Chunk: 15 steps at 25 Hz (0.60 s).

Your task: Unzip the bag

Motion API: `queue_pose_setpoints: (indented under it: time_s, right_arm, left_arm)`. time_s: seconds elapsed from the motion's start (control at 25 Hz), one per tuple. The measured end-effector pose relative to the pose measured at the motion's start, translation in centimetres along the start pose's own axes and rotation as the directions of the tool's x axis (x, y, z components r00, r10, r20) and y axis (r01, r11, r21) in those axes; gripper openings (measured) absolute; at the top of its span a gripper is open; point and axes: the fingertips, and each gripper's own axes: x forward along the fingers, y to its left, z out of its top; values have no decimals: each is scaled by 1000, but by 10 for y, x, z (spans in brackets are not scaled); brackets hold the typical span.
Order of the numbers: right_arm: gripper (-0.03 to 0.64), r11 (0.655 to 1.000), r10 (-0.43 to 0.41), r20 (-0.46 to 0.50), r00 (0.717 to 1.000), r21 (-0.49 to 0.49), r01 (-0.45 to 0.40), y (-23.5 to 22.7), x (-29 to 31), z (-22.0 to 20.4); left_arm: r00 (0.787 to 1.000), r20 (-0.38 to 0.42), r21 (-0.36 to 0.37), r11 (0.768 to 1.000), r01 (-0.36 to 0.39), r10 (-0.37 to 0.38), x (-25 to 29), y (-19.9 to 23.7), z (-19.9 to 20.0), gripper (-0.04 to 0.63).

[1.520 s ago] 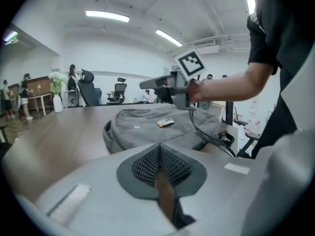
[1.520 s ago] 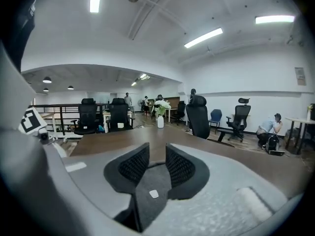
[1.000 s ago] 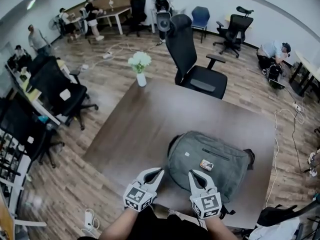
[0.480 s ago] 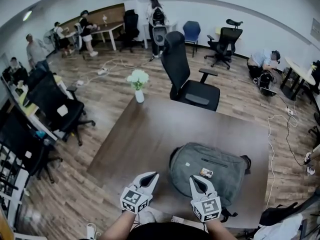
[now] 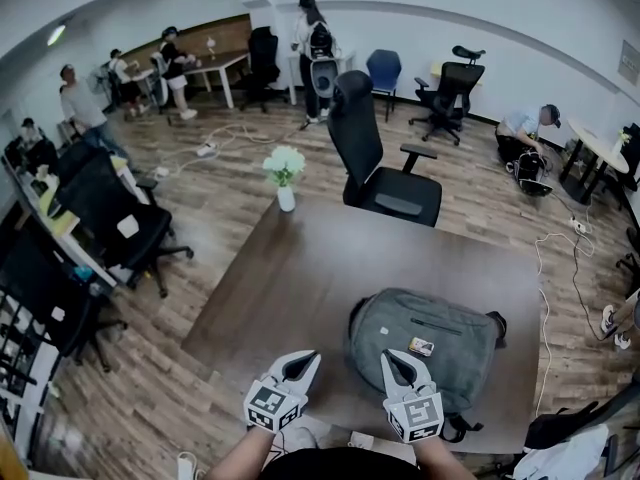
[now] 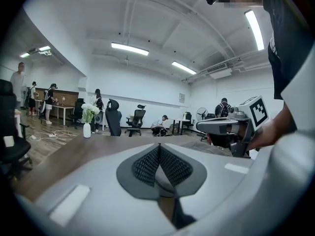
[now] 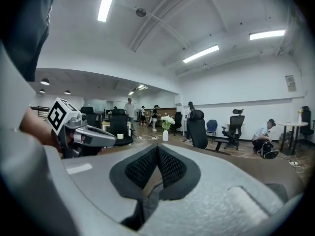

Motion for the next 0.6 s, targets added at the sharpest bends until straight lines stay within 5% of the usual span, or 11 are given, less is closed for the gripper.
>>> queue_pose_setpoints:
  time_s: [0.6]
  right_arm:
    - [2, 1000, -10, 13, 1000, -15, 11, 11, -7, -2]
  left_arm:
    - [999, -8, -4, 999, 45, -45, 2, -17, -13, 18]
